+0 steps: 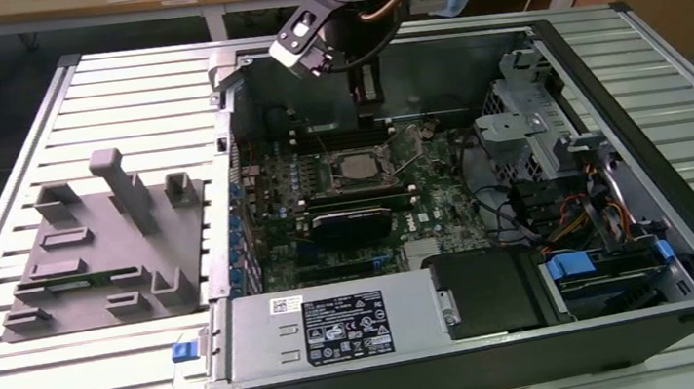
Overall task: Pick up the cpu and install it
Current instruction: 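Close the cpu cover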
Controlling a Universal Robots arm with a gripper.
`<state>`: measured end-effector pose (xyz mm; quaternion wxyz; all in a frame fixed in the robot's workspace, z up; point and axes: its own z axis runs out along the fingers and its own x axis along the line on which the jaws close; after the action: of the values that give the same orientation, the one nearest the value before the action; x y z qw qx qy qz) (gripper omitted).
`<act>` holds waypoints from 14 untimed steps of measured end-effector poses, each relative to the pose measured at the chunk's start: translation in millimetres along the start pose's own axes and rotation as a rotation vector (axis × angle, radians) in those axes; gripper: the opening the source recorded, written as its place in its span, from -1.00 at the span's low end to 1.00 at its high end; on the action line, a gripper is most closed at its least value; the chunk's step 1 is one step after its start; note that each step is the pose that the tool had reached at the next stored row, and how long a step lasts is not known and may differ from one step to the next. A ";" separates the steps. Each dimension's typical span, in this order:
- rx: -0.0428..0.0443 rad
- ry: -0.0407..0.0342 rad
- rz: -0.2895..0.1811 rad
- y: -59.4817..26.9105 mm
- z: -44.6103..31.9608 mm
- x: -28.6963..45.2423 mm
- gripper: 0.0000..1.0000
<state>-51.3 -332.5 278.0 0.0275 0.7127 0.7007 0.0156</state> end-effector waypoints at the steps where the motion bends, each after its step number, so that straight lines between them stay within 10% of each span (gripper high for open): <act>1: 0.0000 0.0000 0.000 2.4 0.1 0.0 -0.79; 14: 0.0002 0.0001 0.000 40.3 2.5 0.7 -0.79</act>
<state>-10.9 -332.5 278.0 0.0274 0.7127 0.7007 0.0155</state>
